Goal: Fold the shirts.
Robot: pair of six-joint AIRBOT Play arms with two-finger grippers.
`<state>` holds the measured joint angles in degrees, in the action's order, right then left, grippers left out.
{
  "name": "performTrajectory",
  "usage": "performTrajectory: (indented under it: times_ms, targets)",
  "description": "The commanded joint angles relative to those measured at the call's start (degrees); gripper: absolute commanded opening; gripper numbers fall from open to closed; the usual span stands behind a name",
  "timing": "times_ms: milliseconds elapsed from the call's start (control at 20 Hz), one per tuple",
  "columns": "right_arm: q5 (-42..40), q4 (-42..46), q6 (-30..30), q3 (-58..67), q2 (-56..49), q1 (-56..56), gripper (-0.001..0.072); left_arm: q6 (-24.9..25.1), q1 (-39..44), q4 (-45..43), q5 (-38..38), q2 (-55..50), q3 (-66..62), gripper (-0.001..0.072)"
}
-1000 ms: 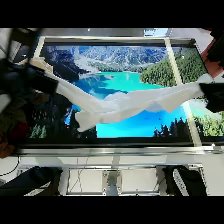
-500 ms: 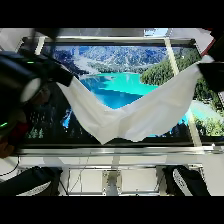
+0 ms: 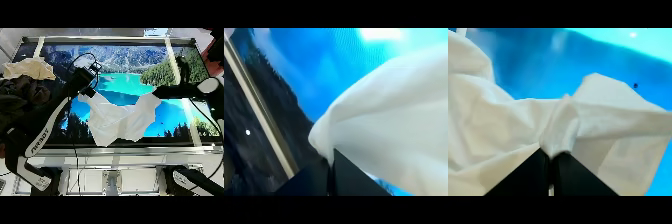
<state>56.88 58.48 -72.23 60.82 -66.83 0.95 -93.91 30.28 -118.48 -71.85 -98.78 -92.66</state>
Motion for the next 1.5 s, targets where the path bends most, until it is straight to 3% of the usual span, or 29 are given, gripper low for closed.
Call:
performTrajectory:
  times_ms: [0,50,100,150,200,250,350,550,750,1100,1300,1450]
  targets:
    - [-11.2,1.5,0.2,-2.7,-6.4,-0.9,0.0026,-4.2,-1.1,-4.7,5.4,-3.1,-1.7,0.0305]
    - [-13.3,1.6,0.2,-2.7,-6.8,-0.9,0.0029,-4.2,-1.1,-6.3,5.6,-3.1,-3.7,0.0569]
    - [-15.1,1.6,0.2,-2.6,-6.8,-0.9,0.0055,-4.2,-1.1,-7.2,5.1,-2.8,-6.0,0.0628]
    - [-16.2,2.3,0.2,-2.5,-6.7,-0.9,0.0188,-3.9,-1.1,-7.5,4.1,-2.2,-8.7,0.0626]
    - [-16.6,3.7,0.2,-2.3,-6.7,-0.9,0.0377,-3.7,-1.1,-7.5,3.0,-1.2,-11.2,0.0626]
    - [-16.0,6.5,0.1,-1.8,-6.7,-0.9,0.0438,-3.7,-1.0,-7.3,1.7,0.5,-13.4,0.0625]
    - [-11.9,12.5,-1.3,0.2,-6.6,0.2,0.0438,-3.4,-0.2,-4.0,-0.7,6.3,-15.3,0.0622]
    - [0.0,19.2,-2.2,3.8,-6.6,4.7,0.0438,4.9,0.1,24.0,-9.6,18.1,-13.5,0.0622]
    - [2.3,18.9,-2.1,3.9,-6.6,8.3,0.0438,5.0,1.7,37.9,-14.0,23.6,2.1,0.0621]
    - [1.3,16.9,-1.2,3.8,-6.6,8.7,0.0439,0.2,17.9,37.5,2.3,24.5,32.2,0.0621]
    - [1.1,15.9,-1.2,3.8,-6.6,8.7,0.0439,-2.7,27.7,27.7,10.8,24.4,36.3,0.0620]
    - [1.1,14.3,-1.2,3.8,-6.6,8.6,0.0439,-4.8,32.3,26.9,12.0,24.3,37.4,0.0620]
